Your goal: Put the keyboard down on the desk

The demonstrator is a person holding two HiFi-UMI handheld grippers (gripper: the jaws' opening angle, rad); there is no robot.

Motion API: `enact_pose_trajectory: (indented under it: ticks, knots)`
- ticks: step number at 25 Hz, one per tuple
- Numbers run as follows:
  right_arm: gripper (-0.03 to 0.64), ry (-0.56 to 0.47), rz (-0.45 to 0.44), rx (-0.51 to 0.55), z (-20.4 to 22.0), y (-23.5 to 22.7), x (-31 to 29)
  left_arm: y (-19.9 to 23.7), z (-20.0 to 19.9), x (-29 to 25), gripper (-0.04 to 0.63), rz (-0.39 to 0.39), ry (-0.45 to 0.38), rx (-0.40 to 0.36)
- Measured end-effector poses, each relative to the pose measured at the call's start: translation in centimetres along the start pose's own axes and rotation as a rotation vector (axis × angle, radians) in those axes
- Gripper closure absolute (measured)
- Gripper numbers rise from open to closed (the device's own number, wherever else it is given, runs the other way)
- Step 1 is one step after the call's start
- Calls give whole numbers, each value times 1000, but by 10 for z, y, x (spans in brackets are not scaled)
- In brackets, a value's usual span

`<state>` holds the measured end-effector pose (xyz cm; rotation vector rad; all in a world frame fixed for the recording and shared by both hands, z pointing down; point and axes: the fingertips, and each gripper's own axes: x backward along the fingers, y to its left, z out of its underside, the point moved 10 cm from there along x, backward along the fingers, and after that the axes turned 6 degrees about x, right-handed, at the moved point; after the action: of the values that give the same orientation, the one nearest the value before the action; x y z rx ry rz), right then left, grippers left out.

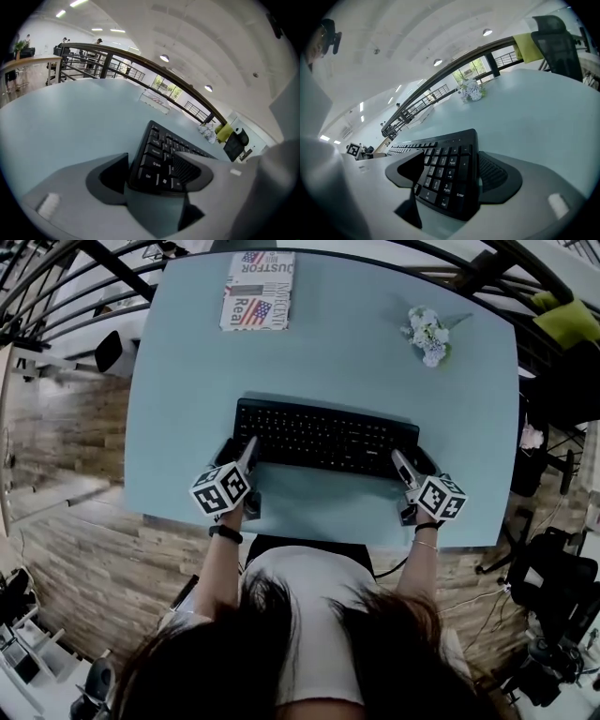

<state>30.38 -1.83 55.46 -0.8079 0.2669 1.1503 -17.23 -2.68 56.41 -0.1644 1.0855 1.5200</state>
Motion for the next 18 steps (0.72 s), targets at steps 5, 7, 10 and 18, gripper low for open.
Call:
enact_pose_trajectory:
  ticks: [5,7,10,18]
  knots:
    - [281,-17,7,13,0,2,2,-1,-3,5,268,-13,-16,-65]
    - [281,-28,13,18,1,3,4,-2,-3,5,268,-9,-13,-80]
    - [281,-45,21,25,2,5,6,-5,-5,7,268,6,-20,-86]
    - [282,-109,20,123,-17,20,23,-22,-26,19,268,66,-95,-150]
